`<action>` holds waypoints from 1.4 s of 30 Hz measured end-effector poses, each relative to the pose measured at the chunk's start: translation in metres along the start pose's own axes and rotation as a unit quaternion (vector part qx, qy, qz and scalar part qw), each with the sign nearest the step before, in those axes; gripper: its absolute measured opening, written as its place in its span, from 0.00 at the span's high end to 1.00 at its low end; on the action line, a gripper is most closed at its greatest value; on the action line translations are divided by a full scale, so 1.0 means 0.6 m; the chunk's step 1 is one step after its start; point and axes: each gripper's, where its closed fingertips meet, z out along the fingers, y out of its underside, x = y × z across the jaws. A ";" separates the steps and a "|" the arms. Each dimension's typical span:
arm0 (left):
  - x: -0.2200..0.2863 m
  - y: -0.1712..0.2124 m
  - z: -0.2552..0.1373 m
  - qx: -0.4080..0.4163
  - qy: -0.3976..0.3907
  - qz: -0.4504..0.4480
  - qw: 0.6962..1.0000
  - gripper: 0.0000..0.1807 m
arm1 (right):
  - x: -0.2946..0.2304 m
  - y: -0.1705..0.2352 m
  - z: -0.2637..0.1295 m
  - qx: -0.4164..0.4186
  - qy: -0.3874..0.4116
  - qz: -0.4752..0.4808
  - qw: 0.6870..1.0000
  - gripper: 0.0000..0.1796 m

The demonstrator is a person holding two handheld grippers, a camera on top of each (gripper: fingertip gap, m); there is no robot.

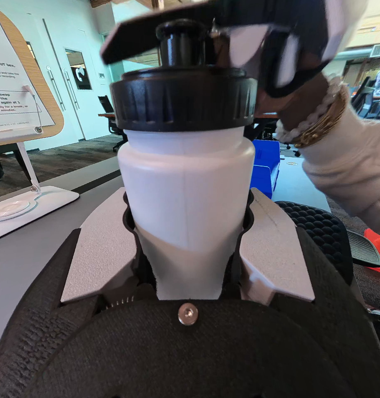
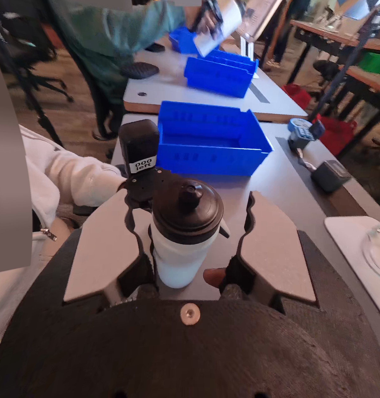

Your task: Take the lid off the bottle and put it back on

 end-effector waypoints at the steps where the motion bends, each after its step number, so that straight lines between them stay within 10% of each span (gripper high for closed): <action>1: 0.000 0.000 0.000 0.000 0.002 -0.001 1.000 0.44 | -0.001 0.008 0.006 0.006 -0.019 0.007 1.000 0.43; 6: 0.000 0.000 0.000 0.003 0.000 -0.001 1.000 0.45 | -0.005 0.030 0.028 0.030 -0.027 -0.005 0.999 0.57; 19: -0.003 0.001 0.003 -0.005 -0.026 0.007 1.000 0.45 | -0.019 0.036 0.008 0.044 0.218 0.075 0.972 0.48; 28: -0.003 0.001 0.002 -0.003 -0.022 0.004 1.000 0.45 | -0.042 0.043 -0.033 0.060 0.208 0.071 0.974 0.67; 34: 0.010 0.000 0.001 0.004 0.009 0.002 1.000 0.45 | -0.024 0.031 0.006 0.096 0.058 0.023 0.993 0.44; 42: 0.023 -0.001 0.000 0.007 0.024 0.001 1.000 0.45 | -0.016 0.024 0.020 0.121 0.058 0.007 0.991 0.57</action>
